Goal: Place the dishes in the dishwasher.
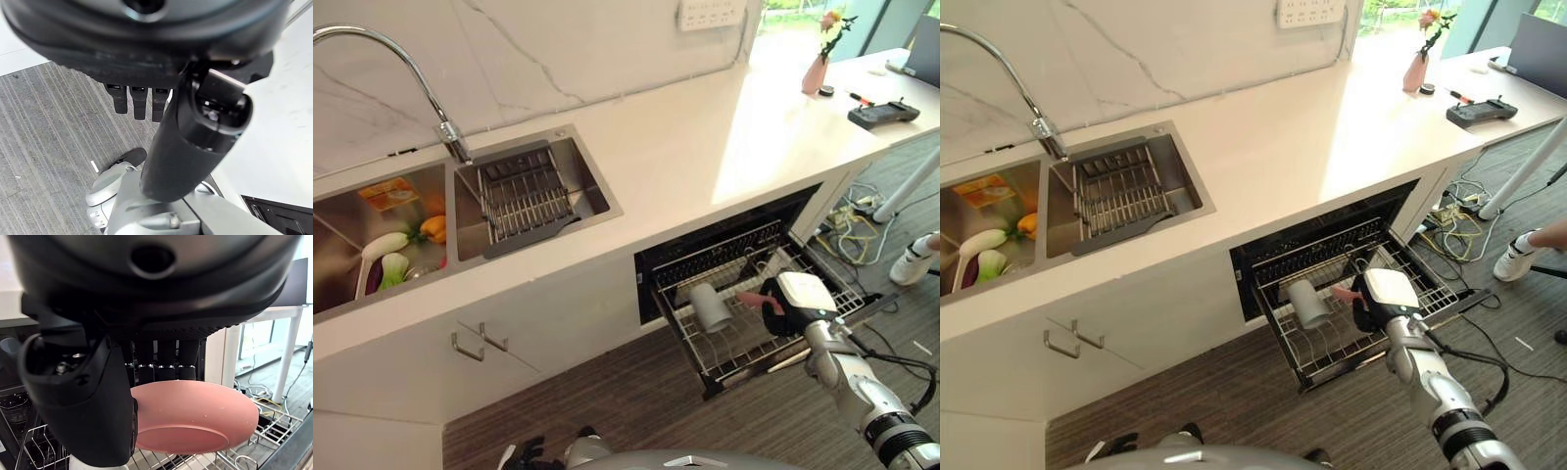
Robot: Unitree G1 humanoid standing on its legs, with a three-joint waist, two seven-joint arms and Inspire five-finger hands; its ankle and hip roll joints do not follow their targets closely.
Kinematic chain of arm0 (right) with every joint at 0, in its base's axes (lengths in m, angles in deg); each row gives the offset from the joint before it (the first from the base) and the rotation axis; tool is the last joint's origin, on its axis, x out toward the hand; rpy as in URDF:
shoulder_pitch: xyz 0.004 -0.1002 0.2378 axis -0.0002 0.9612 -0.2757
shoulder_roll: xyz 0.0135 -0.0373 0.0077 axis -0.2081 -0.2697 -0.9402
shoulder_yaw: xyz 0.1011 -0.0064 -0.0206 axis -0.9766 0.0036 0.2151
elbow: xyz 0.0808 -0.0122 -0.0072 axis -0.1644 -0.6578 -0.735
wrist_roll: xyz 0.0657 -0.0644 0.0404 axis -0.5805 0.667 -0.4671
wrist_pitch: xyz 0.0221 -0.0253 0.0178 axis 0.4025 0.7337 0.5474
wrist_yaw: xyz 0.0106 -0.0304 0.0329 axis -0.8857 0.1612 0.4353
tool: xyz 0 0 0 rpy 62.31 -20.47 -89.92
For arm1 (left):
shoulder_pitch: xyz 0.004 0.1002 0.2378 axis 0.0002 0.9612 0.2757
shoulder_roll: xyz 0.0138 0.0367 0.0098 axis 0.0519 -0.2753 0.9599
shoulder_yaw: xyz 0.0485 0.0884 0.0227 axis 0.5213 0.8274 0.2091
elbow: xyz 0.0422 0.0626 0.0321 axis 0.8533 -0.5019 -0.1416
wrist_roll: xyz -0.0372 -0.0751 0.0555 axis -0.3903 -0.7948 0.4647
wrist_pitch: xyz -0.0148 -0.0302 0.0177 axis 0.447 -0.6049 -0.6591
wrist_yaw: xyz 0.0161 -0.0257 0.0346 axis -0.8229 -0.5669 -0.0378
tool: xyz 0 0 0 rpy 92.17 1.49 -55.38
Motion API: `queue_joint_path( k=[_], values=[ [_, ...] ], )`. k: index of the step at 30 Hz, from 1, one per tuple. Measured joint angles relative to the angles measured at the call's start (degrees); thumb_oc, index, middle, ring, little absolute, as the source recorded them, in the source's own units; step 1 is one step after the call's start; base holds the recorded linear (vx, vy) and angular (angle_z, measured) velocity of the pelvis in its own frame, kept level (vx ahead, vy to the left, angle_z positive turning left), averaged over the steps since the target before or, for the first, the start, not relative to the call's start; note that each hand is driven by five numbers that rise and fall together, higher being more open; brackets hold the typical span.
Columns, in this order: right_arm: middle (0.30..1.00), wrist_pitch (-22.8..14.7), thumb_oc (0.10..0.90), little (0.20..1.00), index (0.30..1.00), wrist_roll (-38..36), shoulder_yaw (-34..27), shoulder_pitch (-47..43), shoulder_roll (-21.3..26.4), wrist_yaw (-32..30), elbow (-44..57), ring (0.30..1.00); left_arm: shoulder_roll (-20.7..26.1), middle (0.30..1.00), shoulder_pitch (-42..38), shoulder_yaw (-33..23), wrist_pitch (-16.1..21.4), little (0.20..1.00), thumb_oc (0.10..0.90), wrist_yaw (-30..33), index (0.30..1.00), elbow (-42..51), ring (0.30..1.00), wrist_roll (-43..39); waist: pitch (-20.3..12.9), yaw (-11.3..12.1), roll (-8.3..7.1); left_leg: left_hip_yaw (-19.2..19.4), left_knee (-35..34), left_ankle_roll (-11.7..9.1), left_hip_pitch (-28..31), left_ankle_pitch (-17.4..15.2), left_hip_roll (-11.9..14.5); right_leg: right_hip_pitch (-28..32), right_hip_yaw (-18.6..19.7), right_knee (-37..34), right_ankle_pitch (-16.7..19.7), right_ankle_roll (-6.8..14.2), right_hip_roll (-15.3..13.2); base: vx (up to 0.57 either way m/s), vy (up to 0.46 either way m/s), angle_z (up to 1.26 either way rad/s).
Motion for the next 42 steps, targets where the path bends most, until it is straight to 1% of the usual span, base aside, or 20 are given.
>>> queue_joint_path(
  k=[3,6,7,8,9,17,22,24,27,28,30,32,33,34,35,36,37,38,40,42],
  values=[
    [0.3,0.03,0.4,0.3,0.3,-1.64,1.77,-3.04,-1.59,-0.69,-4.57,0.3,0.21,0.9,-0.34,0.05,0.22,0.9,0.8,-0.41,0.9,-0.38,0.9,0.04,0.0,0.25,-0.22,-1.18,-0.27,-0.04,-0.59,-0.03,-0.2,0.7,-1.17,-0.67,0.21,0.25,-0.06,-0.02,0.032,0.19],
    [0.3,0.49,0.4,0.3,0.3,-4.13,2.27,-6.9,-3.9,-1.32,-12.93,0.3,0.36,0.9,-0.86,1.77,0.82,0.9,0.8,-0.42,0.9,0.31,0.9,0.1,0.11,1.84,-0.11,-1.65,-1.15,-0.14,-1.23,-0.03,-1.06,0.5,-2.52,-1.13,0.6,0.71,-0.34,-0.03,0.046,0.25],
    [0.349,0.56,0.433,0.349,0.349,-5.0,2.3,-8.33,-4.96,-1.75,-16.36,0.349,0.38,0.9,-0.8,2.34,0.89,0.9,0.8,-0.41,0.9,0.38,0.9,0.11,0.41,2.65,0.09,-1.82,-1.38,-0.14,-1.32,-0.03,-1.24,0.44,-2.65,-1.28,0.83,0.86,-0.56,-0.03,0.034,0.18],
    [0.716,1.29,0.678,0.716,0.716,-6.07,2.29,-10.03,-6.31,-2.12,-19.76,0.716,0.34,0.9,-0.74,2.5,0.86,0.9,0.8,-0.56,0.9,0.36,0.9,0.12,0.62,2.93,0.29,-2.28,-1.58,-0.13,-1.78,-0.04,-1.57,0.29,-3.06,-1.69,1.27,1.03,-0.8,-0.02,0.036,0.18],
    [0.9,1.61,0.8,0.9,0.9,-6.91,2.3,-10.27,-6.57,-2.28,-20.16,0.9,0.3,0.9,-0.75,2.53,0.85,0.9,0.8,-0.75,0.9,0.37,0.9,0.14,0.8,3.13,0.55,-2.77,-1.78,-0.12,-2.15,-0.04,-1.84,0.2,-3.54,-1.8,1.43,1.13,-0.97,-0.01,0.026,0.24],
    [0.9,1.76,0.8,0.9,0.9,-9.6,4.16,-12.85,-10.0,-2.28,-22.77,0.9,0.25,0.9,-0.71,4.06,0.8,0.9,0.8,-0.79,0.9,0.12,0.9,1.88,2.4,5.13,1.23,-4.59,-2.26,-0.05,-3.67,-0.03,-3.1,-0.12,-5.48,-2.15,2.1,1.4,-1.81,0.0,0.026,0.14],
    [0.9,1.22,0.8,0.9,0.9,-14.38,4.13,-12.02,-9.67,0.43,-11.64,0.9,-0.09,0.9,-0.79,3.31,0.74,0.9,0.8,-0.71,0.9,-0.31,0.9,2.22,3.48,4.78,0.43,-5.6,-2.2,-0.04,-3.58,-0.03,-3.14,0.8,-6.47,-2.73,2.1,1.41,-1.5,0.01,-0.009,0.07],
    [0.9,-0.03,0.8,0.9,0.9,-15.37,4.31,-11.35,-7.66,1.89,-4.31,0.9,-0.1,0.9,-0.84,2.81,0.74,0.9,0.8,-0.85,0.9,-0.4,0.9,2.23,3.94,4.01,-0.33,-5.7,-1.99,0.0,-3.39,0.0,-3.07,1.2,-6.56,-2.83,2.1,1.41,-1.42,0.01,-0.043,0.02],
    [0.9,-3.06,0.8,0.9,0.9,-13.06,3.78,-8.83,2.33,4.3,10.93,0.9,0.14,0.9,-0.89,0.35,0.75,0.9,0.8,-0.8,0.9,0.22,0.9,2.2,4.38,2.94,-2.26,-5.66,-1.84,0.01,-2.85,0.01,-2.99,1.53,-6.21,-3.18,2.07,1.47,-1.27,0.02,-0.049,-0.01],
    [0.9,-3.67,0.8,0.9,0.9,-12.93,2.68,-7.88,4.12,4.37,13.22,0.9,0.14,0.9,-0.8,-0.32,0.72,0.9,0.8,-0.78,0.9,0.21,0.9,2.11,4.4,2.48,-2.63,-5.45,-1.85,0.01,-2.7,0.01,-2.99,1.39,-5.87,-3.26,2.08,1.48,-1.17,0.02,-0.019,-0.26],
    [0.9,-4.95,0.8,0.9,0.9,-11.76,-4.28,-5.46,4.53,2.5,16.01,0.9,0.38,0.9,-0.02,-0.56,0.66,0.9,0.8,-0.61,0.9,0.0,0.9,1.14,4.56,1.67,-3.5,-3.12,-1.78,0.24,-1.15,-0.13,-2.91,1.49,-3.37,-3.28,2.11,1.45,-1.21,0.01,-0.002,-0.49],
    [0.9,-4.34,0.8,0.9,0.9,-11.38,-9.3,-4.91,5.24,-0.06,16.17,0.9,0.53,0.9,0.11,-0.52,0.45,0.9,0.8,-0.41,0.9,-0.5,0.9,1.2,4.49,0.3,-3.42,-2.29,-1.62,0.32,-0.64,-0.19,-2.9,1.56,-2.32,-3.37,2.19,1.34,-1.2,0.0,0.001,-0.29],
    [0.9,-4.34,0.8,0.9,0.9,-11.38,-9.3,-4.91,5.24,-0.06,16.17,0.9,0.53,0.9,0.11,-0.52,0.45,0.9,0.8,-0.41,0.9,-0.5,0.9,1.2,4.49,0.3,-3.42,-2.29,-1.62,0.32,-0.64,-0.19,-2.9,1.56,-2.32,-3.37,2.19,1.34,-1.2,0.03,0.001,-0.16],
    [0.3,-2.79,0.4,0.3,0.3,-11.48,-11.77,-4.91,5.77,-1.91,15.78,0.3,0.7,0.9,0.12,-0.53,0.44,0.9,0.8,-0.31,0.9,-0.95,0.9,1.18,4.48,-0.82,-3.41,-1.89,-1.53,0.32,-0.53,-0.19,-2.78,1.52,-2.07,-3.45,2.24,1.27,-1.06,0.03,-0.003,-0.07],
    [0.3,-4.38,0.4,0.3,0.3,-11.65,-19.37,-0.48,6.48,-4.76,12.43,0.3,0.57,0.9,-0.96,-0.78,-0.62,0.9,0.8,0.13,0.9,-1.16,0.9,1.14,4.46,-2.2,-3.51,-1.25,-0.5,0.33,-0.27,-0.29,-2.36,1.41,-1.77,-3.43,2.25,1.26,-0.85,0.03,-0.009,-0.05],
    [0.3,-6.87,0.4,0.3,0.3,-11.58,-24.52,1.23,5.41,-6.29,8.61,0.3,0.62,0.9,-0.91,-1.12,-0.75,0.9,0.8,0.26,0.9,-1.8,0.9,0.7,4.32,-2.13,-3.31,-1.17,-0.26,0.48,-0.22,-0.4,-2.4,1.51,-1.67,-2.95,2.23,1.28,-0.91,0.01,-0.015,-0.04],
    [0.3,-6.49,0.4,0.3,0.3,-12.69,-30.63,1.78,4.02,-9.13,2.37,0.3,0.7,0.9,-0.66,-1.0,-0.78,0.9,0.8,0.36,0.9,-2.19,0.9,-0.55,4.17,-1.62,-3.2,-1.1,-0.35,0.67,0.08,-0.59,-2.35,1.42,-1.33,-2.27,2.22,1.28,-1.25,0.01,-0.019,-0.14],
    [0.3,-1.19,0.4,0.3,0.3,-19.63,-38.14,1.41,5.02,-14.5,-12.82,0.3,0.86,0.9,-0.82,-0.9,-0.76,0.9,0.8,0.48,0.9,-2.58,0.9,-2.13,3.94,-1.3,-3.52,-0.64,-0.46,0.65,0.47,-1.03,-2.65,1.53,-0.65,-2.18,1.95,1.6,-1.34,0.01,-0.025,-0.23],
    [0.3,5.57,0.4,0.3,0.3,-26.39,-43.36,4.49,6.63,-16.21,-25.95,0.3,0.68,0.9,-0.43,-1.28,-0.67,0.9,0.8,0.3,0.9,-4.12,0.9,-3.88,3.44,-2.61,-3.3,0.29,-0.62,0.44,0.47,-1.23,-2.76,1.0,0.13,-2.23,1.88,1.67,-1.52,0.01,-0.036,-0.24],
    [0.3,6.14,0.4,0.3,0.3,-27.55,-41.89,9.22,5.09,-16.48,-31.41,0.3,0.25,0.9,-0.44,-3.44,-0.76,0.9,0.8,0.38,0.9,-5.67,0.9,-5.84,3.05,-3.94,-3.34,0.39,-0.62,0.45,0.68,-1.22,-2.48,1.08,0.18,-2.22,1.86,1.64,-1.39,0.0,-0.022,-0.21]
  ],
)
